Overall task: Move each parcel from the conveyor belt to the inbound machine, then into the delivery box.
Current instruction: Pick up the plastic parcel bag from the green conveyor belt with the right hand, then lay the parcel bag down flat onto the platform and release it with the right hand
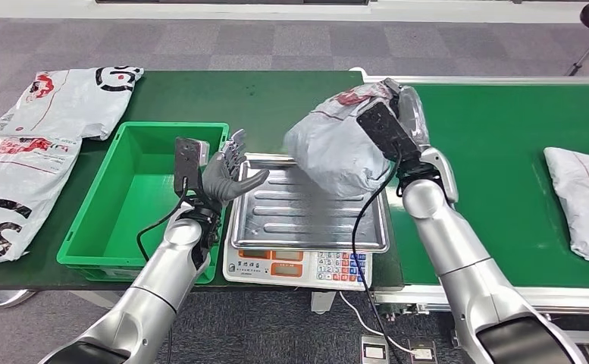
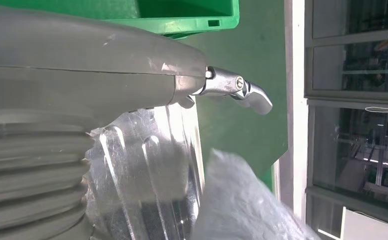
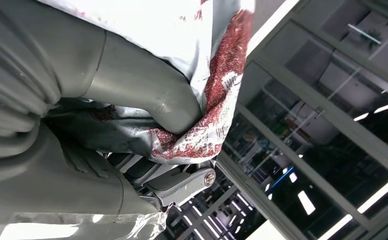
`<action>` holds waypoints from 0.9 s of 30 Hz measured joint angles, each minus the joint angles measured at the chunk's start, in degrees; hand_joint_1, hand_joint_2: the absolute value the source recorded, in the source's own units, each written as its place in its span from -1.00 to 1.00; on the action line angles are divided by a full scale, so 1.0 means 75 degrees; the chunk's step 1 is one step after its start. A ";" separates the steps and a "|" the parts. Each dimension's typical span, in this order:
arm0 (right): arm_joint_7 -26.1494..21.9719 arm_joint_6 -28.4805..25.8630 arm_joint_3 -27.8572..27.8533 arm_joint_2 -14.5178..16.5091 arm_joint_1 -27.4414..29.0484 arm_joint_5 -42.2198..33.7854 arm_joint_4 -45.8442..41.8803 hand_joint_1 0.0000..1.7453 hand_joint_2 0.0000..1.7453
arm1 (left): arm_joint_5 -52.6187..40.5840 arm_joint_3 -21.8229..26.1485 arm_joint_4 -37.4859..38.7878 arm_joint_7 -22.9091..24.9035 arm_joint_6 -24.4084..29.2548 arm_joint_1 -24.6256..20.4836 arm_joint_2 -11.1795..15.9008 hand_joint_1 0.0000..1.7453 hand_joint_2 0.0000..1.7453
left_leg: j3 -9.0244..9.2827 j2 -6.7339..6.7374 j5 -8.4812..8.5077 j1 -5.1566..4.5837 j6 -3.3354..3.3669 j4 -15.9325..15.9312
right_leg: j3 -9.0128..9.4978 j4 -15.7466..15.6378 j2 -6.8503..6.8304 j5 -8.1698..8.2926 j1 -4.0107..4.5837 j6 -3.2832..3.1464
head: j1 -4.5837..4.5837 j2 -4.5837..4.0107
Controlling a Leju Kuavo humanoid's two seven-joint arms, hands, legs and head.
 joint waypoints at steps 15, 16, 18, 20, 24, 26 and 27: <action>0.0066 0.0738 0.0500 0.0300 -0.0046 -0.0025 0.0027 1.00 1.00 | 0.0002 0.0000 0.0034 -0.0004 0.0007 -0.0007 -0.0001 -1.00 1.00 | 0.0002 0.0019 -0.0002 0.0002 -0.0002 -0.0001 | -0.0004 0.0000 0.0021 0.0001 0.0004 0.0001 | 0.0000 -0.0001; 0.0089 0.0869 0.0640 0.0382 -0.0046 -0.0043 0.0029 0.90 1.00 | 0.0002 0.0000 0.0038 -0.0004 0.0007 -0.0012 -0.0006 -1.00 1.00 | 0.0003 0.0023 -0.0002 0.0003 -0.0003 -0.0001 | -0.0007 0.0000 0.0024 0.0001 0.0005 0.0000 | 0.0000 -0.0001; 0.0103 0.1107 0.0955 0.0557 -0.0046 -0.0163 0.0049 -0.10 1.00 | 0.0004 0.0000 0.0047 0.0003 0.0014 -0.0030 -0.0020 -1.00 1.00 | 0.0002 0.0024 -0.0002 0.0006 -0.0004 -0.0001 | -0.0011 0.0000 0.0025 -0.0001 0.0008 -0.0002 | 0.0000 0.0000; 0.0096 0.1300 0.1294 0.0715 -0.0045 -0.0359 0.0084 -1.00 1.00 | 0.0005 0.0000 0.0057 0.0016 0.0042 -0.0054 -0.0031 -1.00 1.00 | 0.0002 0.0024 -0.0002 0.0010 -0.0005 -0.0002 | -0.0011 0.0000 0.0023 -0.0003 0.0011 -0.0005 | 0.0000 0.0000; 0.0132 0.1309 0.1803 0.0820 0.0044 -0.0910 0.0116 -1.00 1.00 | -0.0049 0.0000 0.0052 0.0078 0.0080 -0.0077 -0.0043 -1.00 1.00 | 0.0004 0.0018 -0.0001 0.0011 -0.0005 -0.0001 | -0.0010 0.0000 0.0018 -0.0005 0.0011 -0.0007 | 0.0000 0.0000; 0.0108 0.1143 0.1853 0.0788 0.0204 -0.1380 0.0060 -1.00 1.00 | -0.0137 0.0000 0.0034 0.0134 0.0092 -0.0075 -0.0044 -1.00 1.00 | 0.0004 0.0013 -0.0001 0.0009 -0.0004 0.0000 | -0.0008 -0.0001 0.0013 -0.0004 0.0008 -0.0006 | 0.0000 0.0000; 0.0073 0.1046 0.1833 0.0747 0.0318 -0.1629 -0.0006 -1.00 1.00 | -0.0180 0.0000 0.0021 0.0164 0.0095 -0.0074 -0.0044 -1.00 1.00 | 0.0003 0.0012 -0.0002 0.0007 -0.0003 0.0001 | -0.0007 -0.0002 0.0012 -0.0004 0.0006 -0.0006 | 0.0000 -0.0001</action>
